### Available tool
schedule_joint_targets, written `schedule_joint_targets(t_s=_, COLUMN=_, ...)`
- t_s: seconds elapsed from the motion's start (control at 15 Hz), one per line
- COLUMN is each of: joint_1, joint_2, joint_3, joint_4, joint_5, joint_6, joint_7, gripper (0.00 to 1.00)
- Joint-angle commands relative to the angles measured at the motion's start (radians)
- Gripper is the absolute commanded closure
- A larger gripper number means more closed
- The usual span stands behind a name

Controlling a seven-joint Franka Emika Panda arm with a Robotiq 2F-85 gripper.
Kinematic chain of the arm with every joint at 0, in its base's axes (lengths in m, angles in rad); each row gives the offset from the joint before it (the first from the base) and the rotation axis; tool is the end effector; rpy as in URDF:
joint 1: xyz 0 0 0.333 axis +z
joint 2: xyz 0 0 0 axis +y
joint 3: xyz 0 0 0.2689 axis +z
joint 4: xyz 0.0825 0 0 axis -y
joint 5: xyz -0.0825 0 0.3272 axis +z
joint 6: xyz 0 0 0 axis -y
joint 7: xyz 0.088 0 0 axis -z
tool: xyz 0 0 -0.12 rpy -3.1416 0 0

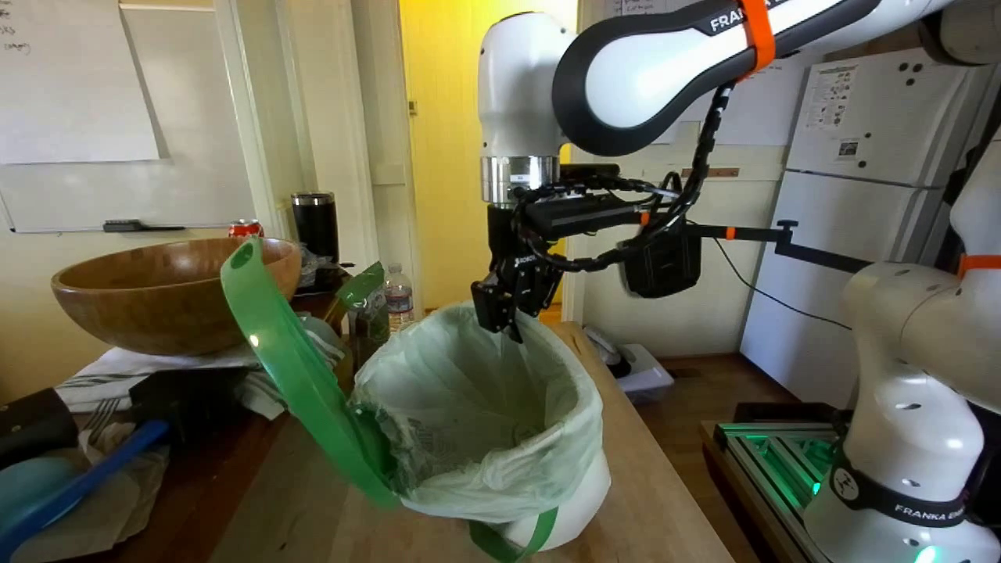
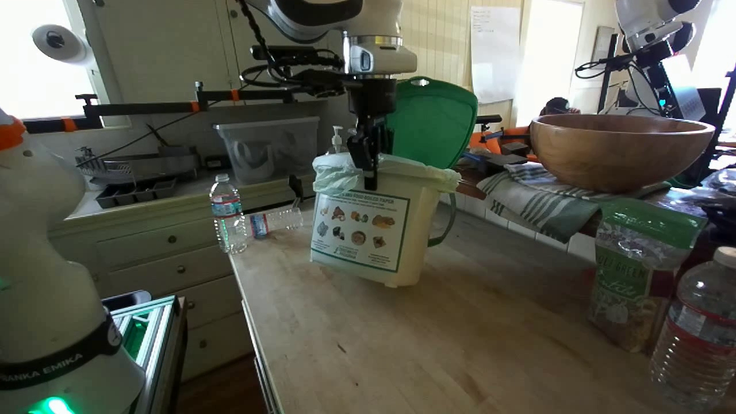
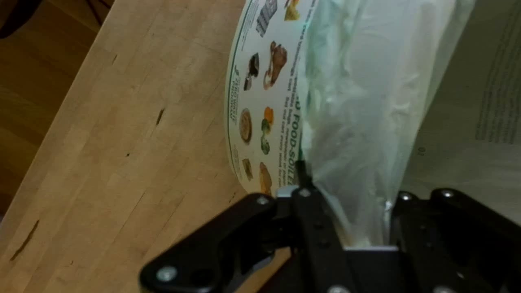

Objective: Put the bin in an upright position

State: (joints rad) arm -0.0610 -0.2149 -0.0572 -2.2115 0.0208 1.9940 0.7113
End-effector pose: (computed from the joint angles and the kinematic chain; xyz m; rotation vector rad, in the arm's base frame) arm 0.4401 -0.0514 0.4329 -2.8442 1.2646 0.0187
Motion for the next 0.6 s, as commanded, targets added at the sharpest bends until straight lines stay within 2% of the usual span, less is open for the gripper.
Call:
schedule_joint_targets(t_s=0.0, joint_1=-0.023, joint_2=-0.058, joint_3=-0.007, joint_4=-0.113, joint_5=0.087, joint_6=0.104, joint_7=-0.036, gripper=0.96)
schedule_joint_targets(t_s=0.53, joint_1=-0.053, joint_2=-0.1, joint_3=-0.003, joint_4=-0.242, joint_5=0.164, joint_6=0.214, joint_7=-0.052, gripper=0.96)
